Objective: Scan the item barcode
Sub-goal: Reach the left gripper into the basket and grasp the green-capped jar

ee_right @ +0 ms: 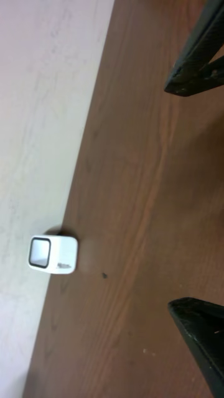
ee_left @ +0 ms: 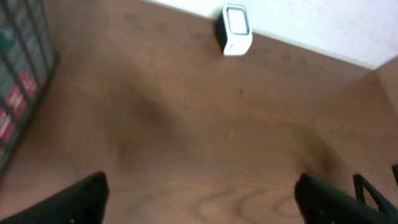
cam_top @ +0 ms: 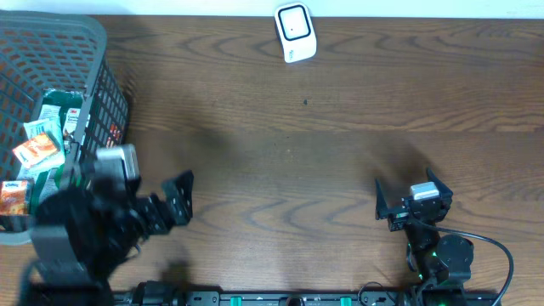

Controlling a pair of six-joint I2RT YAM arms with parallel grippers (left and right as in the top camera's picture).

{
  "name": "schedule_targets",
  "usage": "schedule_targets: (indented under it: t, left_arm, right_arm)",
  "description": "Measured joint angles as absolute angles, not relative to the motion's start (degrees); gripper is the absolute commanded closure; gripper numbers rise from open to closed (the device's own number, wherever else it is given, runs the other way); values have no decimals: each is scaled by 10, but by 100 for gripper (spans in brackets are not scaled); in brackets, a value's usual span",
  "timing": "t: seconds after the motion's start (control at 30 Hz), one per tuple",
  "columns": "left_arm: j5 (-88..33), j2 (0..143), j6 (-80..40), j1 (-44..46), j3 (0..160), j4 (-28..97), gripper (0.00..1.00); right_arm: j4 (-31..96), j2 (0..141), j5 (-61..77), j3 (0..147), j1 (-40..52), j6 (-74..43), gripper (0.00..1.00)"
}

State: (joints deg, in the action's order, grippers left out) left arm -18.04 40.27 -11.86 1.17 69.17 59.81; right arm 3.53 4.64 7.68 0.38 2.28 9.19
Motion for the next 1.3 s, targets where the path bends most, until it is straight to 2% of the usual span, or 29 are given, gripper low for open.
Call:
schedule_targets:
  t: [0.17,0.33,0.47,0.63,0.97,1.13,1.3]
  left_arm:
    - [-180,604,-74,12,950,764,1]
    - [-152,758,-51,12,1108,805,2]
    - [-53,822,-41,9,1119,755,1]
    - [-1,837,-46,-42,1119,725,2]
    - [14,843,-116,-326,1120,719,2]
    - [12,874,-161,-371,1091,717,2]
    - [6,941,-174,-371,1053,747,2]
  right_arm:
    - [35,48,77,4,23,91,1]
    - [34,48,77,4,23,90,1]
    - [34,48,77,4,23,90,1]
    - [34,48,77,4,23,90,1]
    - [34,48,77,4,23,90,1]
    - [34,48,77,4,23,90,1]
    - [34,48,77,4,23,90,1]
